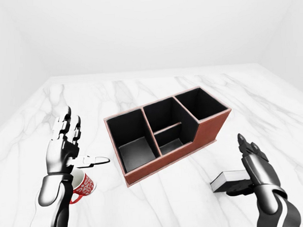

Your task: Pick up the book and place it in the back compartment of the caddy.

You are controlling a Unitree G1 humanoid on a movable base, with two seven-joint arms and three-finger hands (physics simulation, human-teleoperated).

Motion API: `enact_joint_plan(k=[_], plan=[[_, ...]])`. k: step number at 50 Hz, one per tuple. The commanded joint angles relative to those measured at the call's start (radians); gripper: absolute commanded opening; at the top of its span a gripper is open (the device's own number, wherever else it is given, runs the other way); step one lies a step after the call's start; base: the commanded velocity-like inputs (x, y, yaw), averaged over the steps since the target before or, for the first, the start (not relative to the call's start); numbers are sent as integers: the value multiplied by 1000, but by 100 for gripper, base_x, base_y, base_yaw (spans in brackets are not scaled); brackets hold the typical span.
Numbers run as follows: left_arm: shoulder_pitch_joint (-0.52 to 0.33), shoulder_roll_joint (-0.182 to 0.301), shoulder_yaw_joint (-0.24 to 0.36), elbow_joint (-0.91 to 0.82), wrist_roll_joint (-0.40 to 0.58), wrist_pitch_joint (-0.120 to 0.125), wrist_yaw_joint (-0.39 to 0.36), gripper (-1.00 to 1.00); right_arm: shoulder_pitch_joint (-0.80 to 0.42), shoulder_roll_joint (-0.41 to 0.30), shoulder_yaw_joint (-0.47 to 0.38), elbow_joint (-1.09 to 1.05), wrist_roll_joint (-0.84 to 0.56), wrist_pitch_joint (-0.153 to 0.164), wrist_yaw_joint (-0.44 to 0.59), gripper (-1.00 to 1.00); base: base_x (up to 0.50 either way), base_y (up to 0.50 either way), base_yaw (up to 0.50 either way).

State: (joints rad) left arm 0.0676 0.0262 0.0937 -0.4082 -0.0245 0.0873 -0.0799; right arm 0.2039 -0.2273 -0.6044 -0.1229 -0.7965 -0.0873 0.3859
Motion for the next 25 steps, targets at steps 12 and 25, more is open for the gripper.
enact_joint_plan(k=[12, 25], plan=[[-2, 1, 3, -4, 0, 0, -2, 100, -67, -97, 75, 262, 6, 0, -140, 100, 0, 0, 0], [-1, 0, 0, -2, 2, 0, -1, 100, -43, -93, 70, 237, 0, 0, -122, 100, 0, 0, 0]])
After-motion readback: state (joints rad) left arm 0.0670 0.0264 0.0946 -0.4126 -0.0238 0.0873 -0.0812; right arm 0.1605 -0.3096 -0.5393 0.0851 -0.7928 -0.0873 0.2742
